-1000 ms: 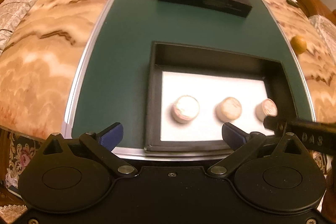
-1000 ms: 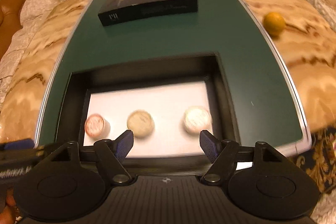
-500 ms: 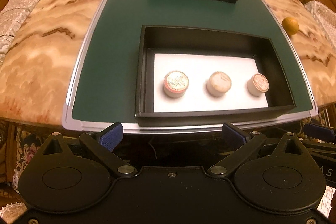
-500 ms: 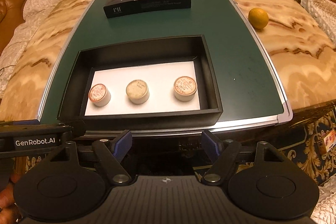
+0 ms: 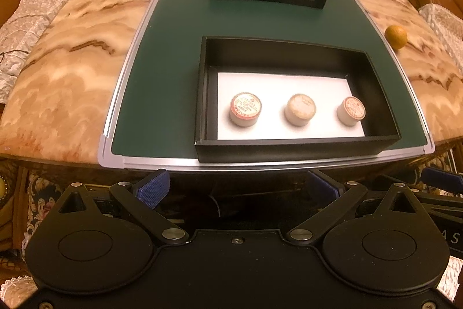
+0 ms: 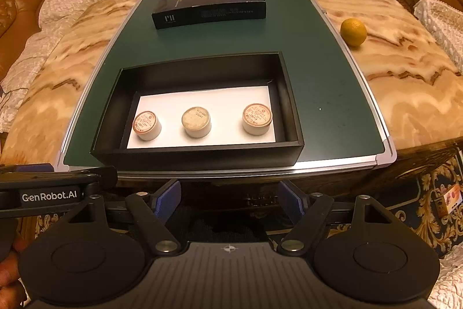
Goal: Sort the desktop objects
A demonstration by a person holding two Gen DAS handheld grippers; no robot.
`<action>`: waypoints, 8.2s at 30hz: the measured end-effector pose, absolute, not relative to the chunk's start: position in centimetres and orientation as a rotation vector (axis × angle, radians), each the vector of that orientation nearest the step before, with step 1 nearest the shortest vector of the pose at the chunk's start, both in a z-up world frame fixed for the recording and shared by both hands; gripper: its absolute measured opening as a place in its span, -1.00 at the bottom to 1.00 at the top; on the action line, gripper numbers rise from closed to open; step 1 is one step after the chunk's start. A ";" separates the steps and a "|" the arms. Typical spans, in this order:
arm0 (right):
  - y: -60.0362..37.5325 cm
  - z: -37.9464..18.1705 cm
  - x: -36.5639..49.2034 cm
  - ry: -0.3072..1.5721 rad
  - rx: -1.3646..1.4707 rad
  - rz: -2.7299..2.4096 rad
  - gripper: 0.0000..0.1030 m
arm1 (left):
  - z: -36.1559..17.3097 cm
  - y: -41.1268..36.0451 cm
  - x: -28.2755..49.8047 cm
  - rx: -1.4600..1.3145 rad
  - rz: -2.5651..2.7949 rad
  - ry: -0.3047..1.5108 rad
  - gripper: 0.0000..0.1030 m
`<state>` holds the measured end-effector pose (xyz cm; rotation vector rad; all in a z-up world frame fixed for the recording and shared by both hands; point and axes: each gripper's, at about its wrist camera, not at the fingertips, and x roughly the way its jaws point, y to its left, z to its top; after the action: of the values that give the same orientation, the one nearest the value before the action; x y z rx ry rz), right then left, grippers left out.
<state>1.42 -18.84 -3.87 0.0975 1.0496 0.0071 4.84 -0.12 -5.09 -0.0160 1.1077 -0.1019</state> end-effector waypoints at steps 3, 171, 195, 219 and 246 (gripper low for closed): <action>-18.7 -3.8 1.2 1.046 0.091 0.005 0.51 | -5.1 -0.1 4.7 -0.014 -0.102 1.109 0.98; -31.0 -15.3 48.0 1.010 0.448 0.272 0.63 | -14.4 2.5 50.5 -0.224 -0.358 1.149 0.83; -30.7 -12.6 44.9 0.988 0.406 0.263 0.62 | -11.9 1.7 47.3 -0.169 -0.371 1.131 0.82; -29.8 -9.4 40.5 0.980 0.370 0.260 0.61 | -8.7 1.9 42.4 -0.134 -0.376 1.100 0.82; -29.4 -6.1 34.5 0.963 0.328 0.260 0.61 | -5.7 1.7 36.2 -0.117 -0.385 1.085 0.82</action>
<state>34.46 -29.41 -6.09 0.3281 0.9629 0.2603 36.21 1.66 -5.70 -0.1167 1.0852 -0.3849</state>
